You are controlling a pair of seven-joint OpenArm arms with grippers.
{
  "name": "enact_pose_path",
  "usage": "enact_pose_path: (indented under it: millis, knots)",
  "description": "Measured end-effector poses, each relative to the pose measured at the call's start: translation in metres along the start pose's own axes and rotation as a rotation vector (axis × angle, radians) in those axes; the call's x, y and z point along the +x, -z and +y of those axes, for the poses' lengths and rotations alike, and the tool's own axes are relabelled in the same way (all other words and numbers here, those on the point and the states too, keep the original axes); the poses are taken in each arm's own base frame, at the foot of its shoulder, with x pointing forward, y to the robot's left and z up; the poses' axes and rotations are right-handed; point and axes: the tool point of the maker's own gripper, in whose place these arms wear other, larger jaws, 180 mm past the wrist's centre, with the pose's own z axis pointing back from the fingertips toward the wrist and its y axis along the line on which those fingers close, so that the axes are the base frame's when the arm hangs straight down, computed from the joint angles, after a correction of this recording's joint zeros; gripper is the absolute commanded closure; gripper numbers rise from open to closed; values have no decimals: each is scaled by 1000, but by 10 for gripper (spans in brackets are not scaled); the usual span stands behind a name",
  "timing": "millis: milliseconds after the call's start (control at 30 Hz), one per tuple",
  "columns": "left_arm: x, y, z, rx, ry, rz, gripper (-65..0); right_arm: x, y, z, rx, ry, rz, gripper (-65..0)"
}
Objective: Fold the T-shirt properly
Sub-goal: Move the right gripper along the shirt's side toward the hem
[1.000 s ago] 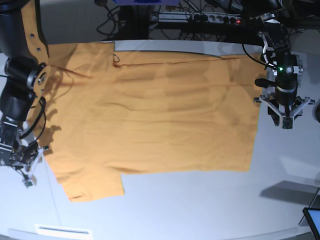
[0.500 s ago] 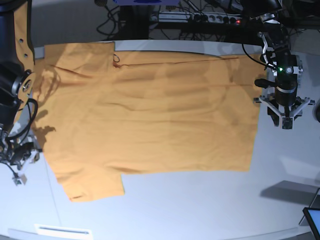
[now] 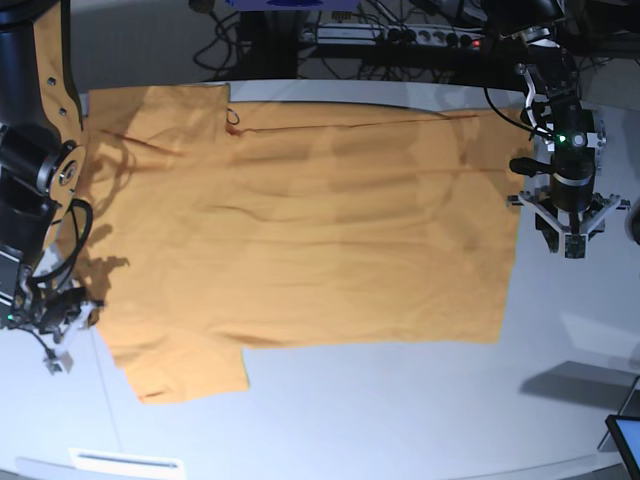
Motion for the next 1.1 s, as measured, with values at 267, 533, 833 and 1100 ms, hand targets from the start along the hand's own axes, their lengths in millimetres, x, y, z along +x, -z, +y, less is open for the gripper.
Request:
enact_pose_path:
  millis: [267, 533, 833, 1100]
  knots:
    - [0, 0, 0, 0, 0, 0, -205, 2, 4, 9, 16, -2, -6, -197]
    - [0, 0, 0, 0, 0, 1, -205, 9, 11, 24, 44, -4, -40, -197]
    - [1, 0, 3, 2, 10, -2, -205, 4, 20, 36, 77, 13, -62, -197]
    - [2, 0, 7, 9, 21, -4, -205, -3, 15, 18, 23, -40, -20, -197]
